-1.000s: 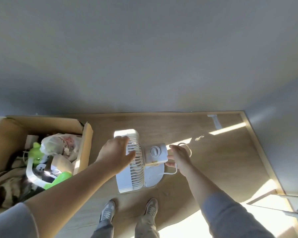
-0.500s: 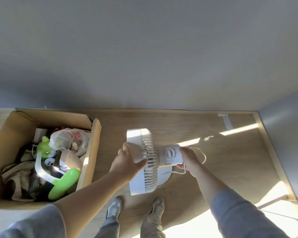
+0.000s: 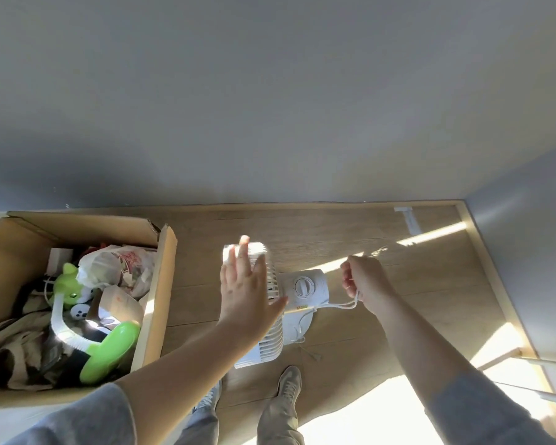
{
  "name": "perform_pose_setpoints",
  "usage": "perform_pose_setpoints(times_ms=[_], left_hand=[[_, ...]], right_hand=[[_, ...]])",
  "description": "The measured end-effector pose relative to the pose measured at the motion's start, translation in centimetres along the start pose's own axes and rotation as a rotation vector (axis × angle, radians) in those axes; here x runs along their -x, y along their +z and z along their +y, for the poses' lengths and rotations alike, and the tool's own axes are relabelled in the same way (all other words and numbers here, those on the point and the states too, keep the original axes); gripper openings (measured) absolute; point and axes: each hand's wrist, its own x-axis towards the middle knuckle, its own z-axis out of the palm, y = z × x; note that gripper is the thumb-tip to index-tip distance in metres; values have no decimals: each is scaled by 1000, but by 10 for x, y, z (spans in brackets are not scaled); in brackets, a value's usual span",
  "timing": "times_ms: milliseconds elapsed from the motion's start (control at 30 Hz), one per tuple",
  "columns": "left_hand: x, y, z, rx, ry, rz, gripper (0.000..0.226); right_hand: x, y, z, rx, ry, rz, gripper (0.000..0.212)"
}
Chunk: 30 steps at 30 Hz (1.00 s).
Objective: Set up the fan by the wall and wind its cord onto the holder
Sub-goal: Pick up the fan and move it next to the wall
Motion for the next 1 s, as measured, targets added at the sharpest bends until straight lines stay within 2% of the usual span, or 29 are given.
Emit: perform_pose_setpoints(times_ms=[100,167,267,367,567,633,700,767,867,933,1000], left_hand=[[1,4,17,29,205,-59,56],[2,8,28,116,246,-136,49],[0,20,48,195,214,-252,56],[-7,37,71,253,147,-314,65],[-17,68,111,353,145,-384,68],[-22,82,122,362,136,-391,55],[-26,92,129,252,138,-411,34],[-29,94,127,128,110,-450,24],[-32,76,109,-2,77,-398,26],[-37,55,97,-9,86,-332,28],[-42,31,93,110,83,-321,28]], right_hand=[[20,-30,-35,-183,-69,-34,31],[33,-50,-53,-348,-63,-102,31],[50,-70,-59,-579,-17,-222,31],[63,-88,-54,-607,-75,-291,31],[75,-132,-54,-834,-80,-398,25],[71,-142,-53,-855,-86,-428,24],[64,-151,-51,-877,-89,-416,24],[55,-160,-49,-909,-89,-366,24],[39,-174,-39,-820,-138,-271,26],[25,-180,-24,-531,-287,-127,29],[15,-180,-7,-167,-499,40,29]])
